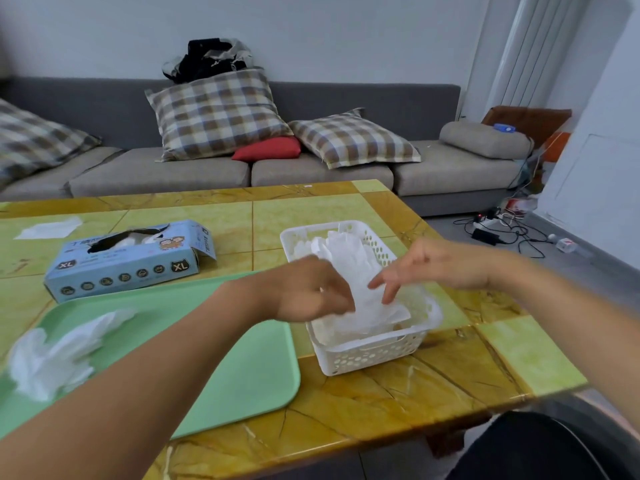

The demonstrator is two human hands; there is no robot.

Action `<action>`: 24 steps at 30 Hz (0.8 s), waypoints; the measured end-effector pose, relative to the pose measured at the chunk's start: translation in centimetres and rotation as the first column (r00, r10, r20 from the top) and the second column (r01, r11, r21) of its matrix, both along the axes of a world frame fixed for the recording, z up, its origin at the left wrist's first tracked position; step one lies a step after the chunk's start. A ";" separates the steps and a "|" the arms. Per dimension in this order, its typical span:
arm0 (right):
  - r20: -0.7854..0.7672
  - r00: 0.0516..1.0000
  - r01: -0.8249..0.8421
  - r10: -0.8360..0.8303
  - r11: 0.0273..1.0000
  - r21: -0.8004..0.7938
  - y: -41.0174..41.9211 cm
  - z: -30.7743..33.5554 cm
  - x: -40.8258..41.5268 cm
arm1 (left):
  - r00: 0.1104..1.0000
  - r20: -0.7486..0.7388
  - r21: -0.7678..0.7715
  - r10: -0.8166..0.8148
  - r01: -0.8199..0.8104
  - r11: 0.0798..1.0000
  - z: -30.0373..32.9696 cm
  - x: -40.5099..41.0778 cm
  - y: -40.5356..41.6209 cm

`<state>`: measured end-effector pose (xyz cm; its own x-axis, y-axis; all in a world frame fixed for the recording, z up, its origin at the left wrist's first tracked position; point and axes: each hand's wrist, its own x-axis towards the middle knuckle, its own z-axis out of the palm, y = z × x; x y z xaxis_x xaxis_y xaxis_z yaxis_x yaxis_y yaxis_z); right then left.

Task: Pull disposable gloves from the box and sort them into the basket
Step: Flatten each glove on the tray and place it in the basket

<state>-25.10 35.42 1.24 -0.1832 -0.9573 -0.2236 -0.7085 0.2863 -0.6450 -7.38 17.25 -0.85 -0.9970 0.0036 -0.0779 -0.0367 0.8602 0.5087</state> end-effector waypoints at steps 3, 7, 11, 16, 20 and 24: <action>-0.159 0.977 0.111 -0.144 0.973 -0.202 -3.3 0.6 0.1 | 0.951 -0.272 -0.161 0.150 -0.198 0.967 0.6 -2.2 -1.2; -0.416 0.901 0.023 0.123 0.945 0.327 -8.6 -2.1 2.3 | 0.964 0.058 -0.601 0.259 -0.174 0.780 -1.2 -5.1 -1.9; -0.511 0.838 0.103 0.190 0.865 0.491 -11.6 -1.7 2.8 | 0.967 -0.042 -0.365 0.250 -0.248 0.898 -1.4 -3.0 -3.9; -0.741 0.658 0.006 0.130 0.984 0.178 -15.7 3.2 8.8 | 0.834 -0.294 -0.157 0.466 -0.524 0.837 0.6 9.9 -10.6; -0.384 0.874 -0.335 0.297 0.942 -0.035 -22.0 -0.6 19.0 | 0.593 -0.158 -0.303 0.789 -0.790 0.533 -1.9 20.5 -17.5; -0.413 0.781 -0.481 0.468 0.873 0.080 -27.4 -8.7 26.6 | 0.505 -0.024 -0.184 0.863 -0.850 0.493 -4.1 25.7 -20.2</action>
<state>1.49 8.02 -7.44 0.2280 -0.9522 -0.2034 -0.9479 -0.1694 -0.2699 18.31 -2.97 -4.96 -0.4955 -0.8670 -0.0531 -0.8247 0.4503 0.3421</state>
